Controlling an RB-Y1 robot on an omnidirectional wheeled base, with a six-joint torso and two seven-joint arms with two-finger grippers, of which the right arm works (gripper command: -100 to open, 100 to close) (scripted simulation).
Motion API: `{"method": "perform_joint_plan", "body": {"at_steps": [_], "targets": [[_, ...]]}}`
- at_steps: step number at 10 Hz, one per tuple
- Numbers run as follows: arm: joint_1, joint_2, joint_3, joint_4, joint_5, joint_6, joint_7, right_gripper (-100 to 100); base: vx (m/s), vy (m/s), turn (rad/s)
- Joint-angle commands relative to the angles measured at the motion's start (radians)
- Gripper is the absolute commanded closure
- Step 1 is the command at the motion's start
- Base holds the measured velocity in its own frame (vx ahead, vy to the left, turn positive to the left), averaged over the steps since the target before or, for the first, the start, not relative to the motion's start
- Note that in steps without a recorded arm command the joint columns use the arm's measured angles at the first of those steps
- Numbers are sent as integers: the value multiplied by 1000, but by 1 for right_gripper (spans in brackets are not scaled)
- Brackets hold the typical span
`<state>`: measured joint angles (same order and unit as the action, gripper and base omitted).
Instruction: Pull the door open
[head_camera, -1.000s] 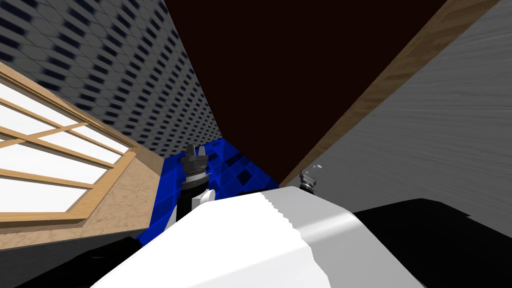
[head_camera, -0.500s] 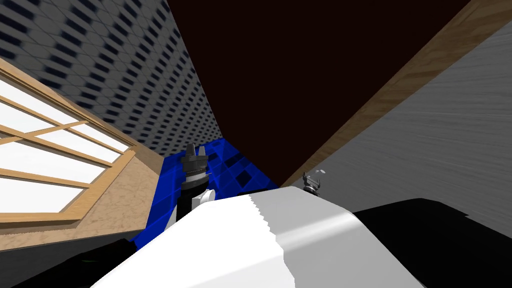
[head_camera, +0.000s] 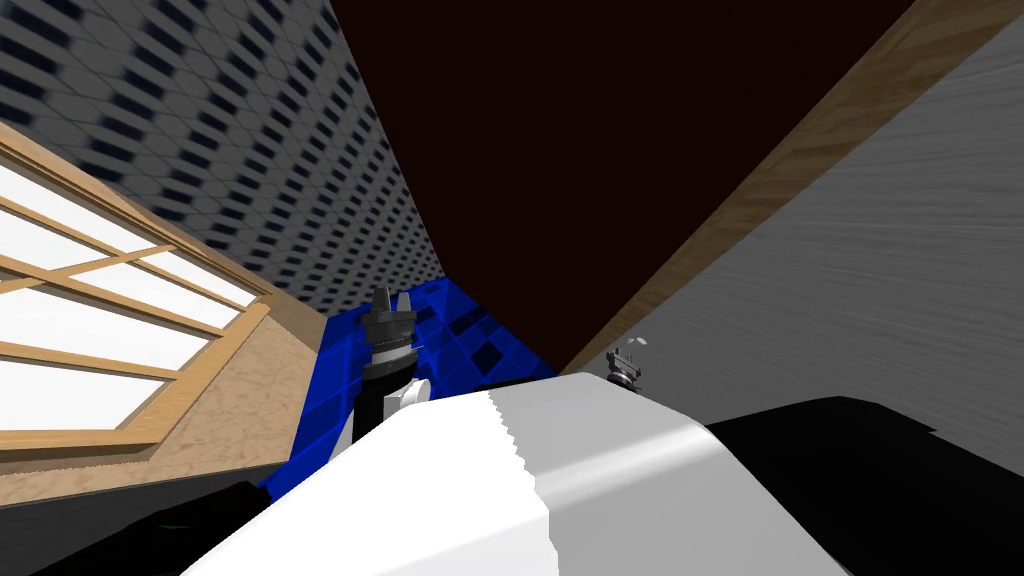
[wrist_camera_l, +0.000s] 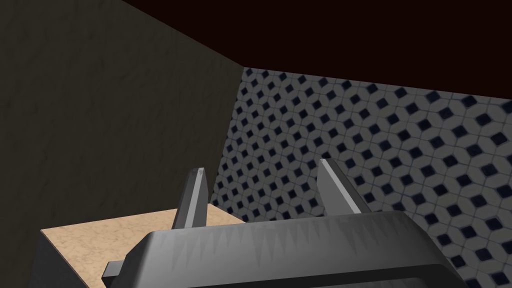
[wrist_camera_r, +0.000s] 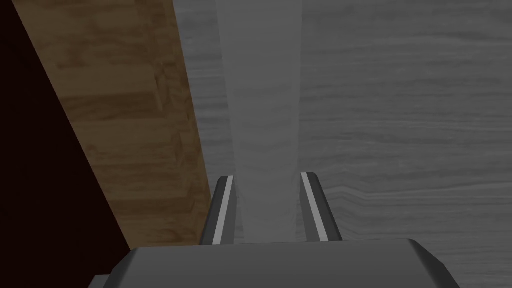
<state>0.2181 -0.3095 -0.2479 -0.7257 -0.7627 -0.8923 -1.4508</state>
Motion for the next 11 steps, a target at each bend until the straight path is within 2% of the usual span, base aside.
{"method": "perform_joint_plan", "body": {"at_steps": [1, 3, 5, 11], "targets": [[-2, 1, 2, 0, 1, 3, 0, 100, 0, 0, 0], [2, -3, 11, -6, 7, 2, -7, 100, -30, 32, 2], [5, -7, 23, -13, 15, 3, -14, 100, -126, 116, 7], [19, -28, 94, -53, 63, 11, -58, 100, -232, 56, 72]]}}
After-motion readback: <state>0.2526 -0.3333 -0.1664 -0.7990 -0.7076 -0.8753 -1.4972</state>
